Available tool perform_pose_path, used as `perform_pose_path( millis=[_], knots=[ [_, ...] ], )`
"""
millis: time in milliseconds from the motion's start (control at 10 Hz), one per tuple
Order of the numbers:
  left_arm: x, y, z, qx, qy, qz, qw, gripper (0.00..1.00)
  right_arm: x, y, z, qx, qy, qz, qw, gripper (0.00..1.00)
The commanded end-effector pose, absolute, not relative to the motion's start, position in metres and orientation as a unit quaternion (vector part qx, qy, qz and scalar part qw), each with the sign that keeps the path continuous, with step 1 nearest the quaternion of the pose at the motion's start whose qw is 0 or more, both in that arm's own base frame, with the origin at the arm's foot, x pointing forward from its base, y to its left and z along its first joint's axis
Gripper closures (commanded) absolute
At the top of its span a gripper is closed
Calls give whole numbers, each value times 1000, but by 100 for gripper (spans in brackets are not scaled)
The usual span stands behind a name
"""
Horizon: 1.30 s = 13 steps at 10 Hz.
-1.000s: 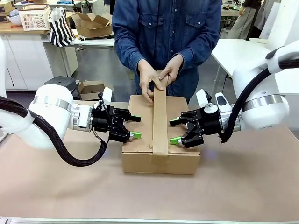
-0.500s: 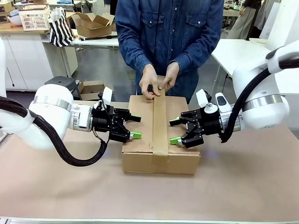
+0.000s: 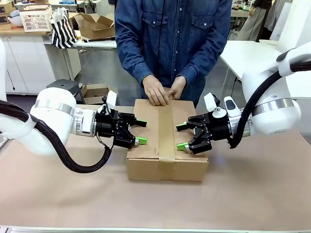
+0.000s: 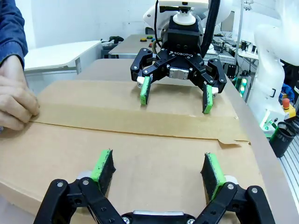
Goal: Pack the gift set into the box.
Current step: Press and hold the closed box until the human finishes sealing it.
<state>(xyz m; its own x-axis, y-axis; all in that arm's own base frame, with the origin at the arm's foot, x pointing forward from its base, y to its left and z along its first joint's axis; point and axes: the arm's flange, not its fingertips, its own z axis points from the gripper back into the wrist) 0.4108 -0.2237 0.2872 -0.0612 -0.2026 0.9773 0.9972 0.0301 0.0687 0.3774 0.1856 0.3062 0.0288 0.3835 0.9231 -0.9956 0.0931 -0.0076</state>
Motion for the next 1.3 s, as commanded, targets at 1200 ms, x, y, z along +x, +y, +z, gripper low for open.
perform_pose_path(
  millis=[1200],
  knots=[
    [411, -224, 288, -423, -474, -553, 540, 0, 377, 186, 304, 374, -414, 558, 615, 0]
  ],
)
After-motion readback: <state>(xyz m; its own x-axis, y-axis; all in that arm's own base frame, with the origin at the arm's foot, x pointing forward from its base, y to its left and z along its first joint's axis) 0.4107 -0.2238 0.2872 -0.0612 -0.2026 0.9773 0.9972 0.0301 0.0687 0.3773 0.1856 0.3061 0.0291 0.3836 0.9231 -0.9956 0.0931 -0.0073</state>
